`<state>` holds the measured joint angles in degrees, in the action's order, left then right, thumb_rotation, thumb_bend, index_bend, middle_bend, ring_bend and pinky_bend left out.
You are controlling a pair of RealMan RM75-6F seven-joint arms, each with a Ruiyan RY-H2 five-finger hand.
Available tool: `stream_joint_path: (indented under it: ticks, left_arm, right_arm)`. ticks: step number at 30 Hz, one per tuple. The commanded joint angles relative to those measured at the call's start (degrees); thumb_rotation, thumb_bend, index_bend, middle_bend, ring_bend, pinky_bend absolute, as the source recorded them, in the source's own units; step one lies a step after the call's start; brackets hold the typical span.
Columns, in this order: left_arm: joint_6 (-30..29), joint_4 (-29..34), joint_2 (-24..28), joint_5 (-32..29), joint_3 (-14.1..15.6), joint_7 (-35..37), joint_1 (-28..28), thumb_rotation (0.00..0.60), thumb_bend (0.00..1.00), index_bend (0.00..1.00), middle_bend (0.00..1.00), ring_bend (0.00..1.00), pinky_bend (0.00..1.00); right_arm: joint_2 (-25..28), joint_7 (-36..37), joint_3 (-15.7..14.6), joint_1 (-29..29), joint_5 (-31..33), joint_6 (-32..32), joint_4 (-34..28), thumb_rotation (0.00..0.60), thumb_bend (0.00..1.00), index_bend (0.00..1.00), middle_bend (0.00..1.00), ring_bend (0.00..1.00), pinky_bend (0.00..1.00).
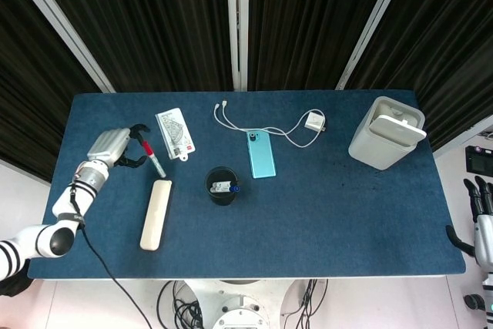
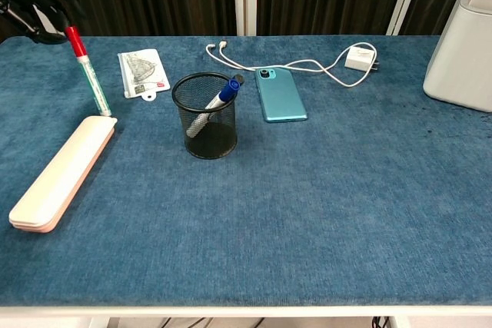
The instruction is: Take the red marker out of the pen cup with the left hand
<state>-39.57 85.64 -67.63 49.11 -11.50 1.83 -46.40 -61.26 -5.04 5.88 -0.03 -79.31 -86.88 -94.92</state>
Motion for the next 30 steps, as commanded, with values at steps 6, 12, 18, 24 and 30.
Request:
stream_joint_path:
  ticks: [6, 12, 18, 24, 30]
  left_arm:
    - [-10.0, 0.6, -1.4, 5.7, -1.5, 0.6, 2.6, 0.600, 0.25, 0.00, 0.09, 0.02, 0.22]
    - [-20.1, 2.0, -1.0, 12.9, 0.4, -3.6, 6.5, 0.600, 0.25, 0.00, 0.01, 0.00, 0.12]
    - [-37.6, -2.3, -3.8, 27.0, 7.4, -8.6, 15.3, 0.600, 0.25, 0.00, 0.00, 0.00, 0.07]
    - [-43.5, -2.7, -2.1, 32.6, 15.1, -7.6, 24.2, 0.600, 0.20, 0.00, 0.00, 0.00, 0.07]
    - [-46.3, -4.5, -2.2, 31.5, 16.2, -7.2, 29.9, 0.600, 0.18, 0.00, 0.00, 0.00, 0.06]
  right_arm:
    - [-0.1, 0.3, -0.1, 0.0, -0.5, -0.2, 0.2, 0.600, 0.21, 0.00, 0.00, 0.00, 0.00]
    - [-0.2, 0.6, -0.1, 0.0, -0.6, -0.3, 0.5, 0.600, 0.21, 0.00, 0.00, 0.00, 0.00]
    - [-1.1, 1.8, -0.1, -0.1, -2.0, -1.4, 2.2, 0.600, 0.21, 0.00, 0.00, 0.00, 0.00]
    - [-1.9, 1.7, -0.5, 0.0, -4.0, -2.4, 3.0, 0.600, 0.21, 0.00, 0.00, 0.00, 0.00]
    - [-2.7, 0.6, -0.7, 0.8, -4.5, -1.3, 3.1, 0.600, 0.20, 0.00, 0.00, 0.00, 0.00]
